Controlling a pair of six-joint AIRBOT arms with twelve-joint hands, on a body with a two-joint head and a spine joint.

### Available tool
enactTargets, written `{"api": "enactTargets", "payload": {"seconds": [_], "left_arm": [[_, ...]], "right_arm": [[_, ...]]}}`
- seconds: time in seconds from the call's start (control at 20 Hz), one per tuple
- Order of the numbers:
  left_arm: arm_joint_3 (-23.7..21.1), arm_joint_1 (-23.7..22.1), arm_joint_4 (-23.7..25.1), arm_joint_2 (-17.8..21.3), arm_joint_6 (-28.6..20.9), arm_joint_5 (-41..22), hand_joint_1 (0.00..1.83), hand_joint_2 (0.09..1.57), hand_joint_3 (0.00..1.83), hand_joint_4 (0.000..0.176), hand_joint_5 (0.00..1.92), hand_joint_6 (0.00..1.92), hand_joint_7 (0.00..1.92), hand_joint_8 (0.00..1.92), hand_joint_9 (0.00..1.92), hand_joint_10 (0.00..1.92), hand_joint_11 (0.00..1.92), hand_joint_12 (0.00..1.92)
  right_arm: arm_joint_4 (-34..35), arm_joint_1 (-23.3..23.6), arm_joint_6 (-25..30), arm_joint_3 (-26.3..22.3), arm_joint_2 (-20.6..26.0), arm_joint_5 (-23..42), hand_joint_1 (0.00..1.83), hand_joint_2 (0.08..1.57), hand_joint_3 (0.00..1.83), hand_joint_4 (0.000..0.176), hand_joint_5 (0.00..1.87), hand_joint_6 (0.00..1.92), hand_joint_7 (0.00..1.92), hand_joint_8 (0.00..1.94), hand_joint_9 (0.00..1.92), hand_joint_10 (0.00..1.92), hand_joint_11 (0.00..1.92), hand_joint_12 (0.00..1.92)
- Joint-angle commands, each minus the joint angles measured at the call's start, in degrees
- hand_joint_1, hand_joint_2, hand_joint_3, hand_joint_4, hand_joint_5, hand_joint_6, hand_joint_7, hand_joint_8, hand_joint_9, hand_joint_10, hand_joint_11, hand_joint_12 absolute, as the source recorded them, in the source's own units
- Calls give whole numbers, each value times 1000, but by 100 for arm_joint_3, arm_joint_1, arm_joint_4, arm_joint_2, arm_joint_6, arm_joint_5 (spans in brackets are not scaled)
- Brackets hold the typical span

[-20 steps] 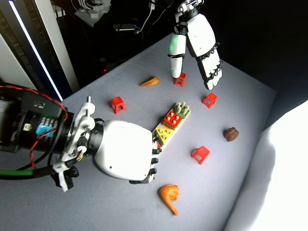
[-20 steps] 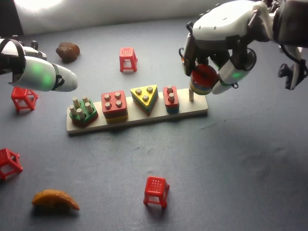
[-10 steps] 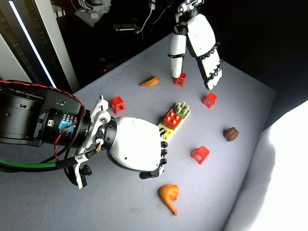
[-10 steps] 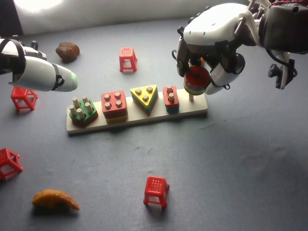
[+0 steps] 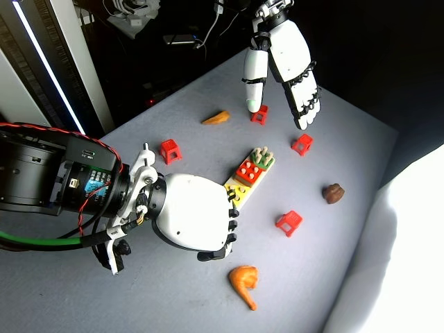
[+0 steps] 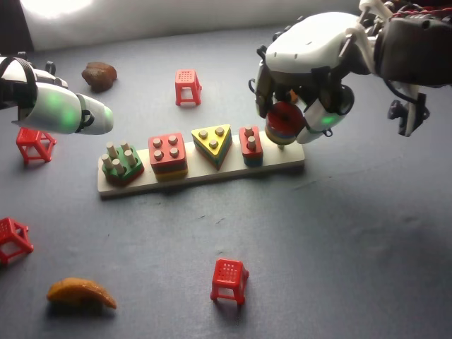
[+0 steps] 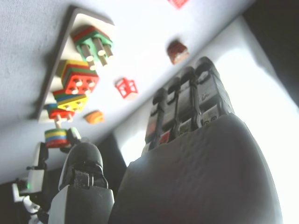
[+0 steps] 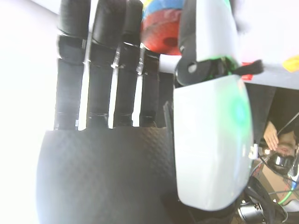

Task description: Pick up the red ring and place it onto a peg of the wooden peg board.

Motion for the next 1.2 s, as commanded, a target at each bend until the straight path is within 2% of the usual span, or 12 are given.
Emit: {"api": "enactTargets", "payload": {"seconds": [0.0, 0.1, 0.25, 0.5, 0.55, 0.8, 0.85, 0.9, 0.95, 1.0, 1.05, 1.15], "left_arm": [[8, -67, 344, 20, -26, -115, 0, 1208, 3, 0, 36, 3, 2, 1, 0, 0, 0, 0], [7, -67, 344, 20, -26, -115, 0, 1206, 1, 0, 29, 1, 0, 0, 0, 0, 0, 0], [7, -67, 344, 20, -26, -115, 0, 1203, 0, 0, 29, 0, 5, 2, 0, 0, 0, 0], [6, -66, 344, 20, -26, -115, 0, 1206, 1, 0, 52, 8, 20, 6, 0, 0, 0, 0], [6, -66, 344, 20, -26, -115, 0, 1208, 2, 0, 33, 0, 1, 0, 0, 0, 0, 0], [5, -66, 343, 20, -26, -115, 0, 1208, 1, 0, 13, 5, 3, 1, 0, 0, 0, 0], [5, -66, 343, 20, -26, -115, 0, 1213, 3, 0, 9, 3, 0, 0, 0, 0, 0, 0], [5, -66, 343, 20, -26, -115, 0, 1216, 5, 0, 9, 3, 0, 0, 0, 0, 0, 0], [4, -66, 343, 20, -26, -115, 0, 1214, 3, 0, 19, 7, 0, 0, 0, 0, 0, 0], [4, -66, 342, 20, -26, -115, 0, 1212, 2, 0, 25, 9, 1, 0, 0, 0, 0, 0], [3, -66, 342, 20, -26, -115, 0, 1211, 2, 0, 27, 9, 1, 0, 0, 0, 0, 0], [3, -66, 342, 20, -26, -115, 0, 1211, 2, 0, 27, 8, 1, 0, 0, 0, 0, 0]], "right_arm": [[-14, 14, -19, 50, 1, 505, 1395, 1034, 0, 0, 1087, 755, 1200, 513, 1111, 907, 969, 869], [-14, 8, -19, 128, -63, 507, 1395, 1036, 0, 0, 1087, 740, 1199, 516, 1100, 938, 955, 903], [-14, -22, -17, 206, -121, 523, 1392, 1049, 1, 0, 1047, 819, 1163, 565, 1073, 985, 920, 928], [-16, -163, -17, 249, -173, 649, 1392, 1043, 0, 0, 1071, 810, 1186, 523, 1072, 961, 956, 860], [-16, -181, -17, 251, -179, 669, 1390, 1046, 1, 0, 1073, 829, 1165, 576, 1063, 937, 966, 790], [-17, -291, -21, 275, -204, 777, 1388, 1055, 0, 0, 1035, 895, 1131, 627, 1065, 938, 983, 777], [-17, -309, -21, 276, -204, 793, 1386, 1063, 2, 0, 996, 942, 1106, 696, 1056, 943, 965, 758], [-17, -322, -20, 277, -203, 803, 1270, 1085, 0, 0, 953, 984, 1133, 757, 1064, 493, 929, 726], [-17, -331, -20, 278, -203, 810, 1238, 1109, 5, 0, 878, 1087, 1098, 844, 1040, 262, 856, 691], [-17, -335, -16, 282, -202, 818, 1197, 1057, 0, 0, 798, 445, 941, 385, 994, 132, 779, 666], [-17, -335, -14, 282, -202, 820, 1196, 1039, 0, 0, 844, 167, 971, 147, 1002, 68, 764, 655], [-17, -335, -7, 282, -203, 835, 1192, 1036, 0, 0, 890, 21, 1010, 17, 1020, 17, 765, 644]]}}
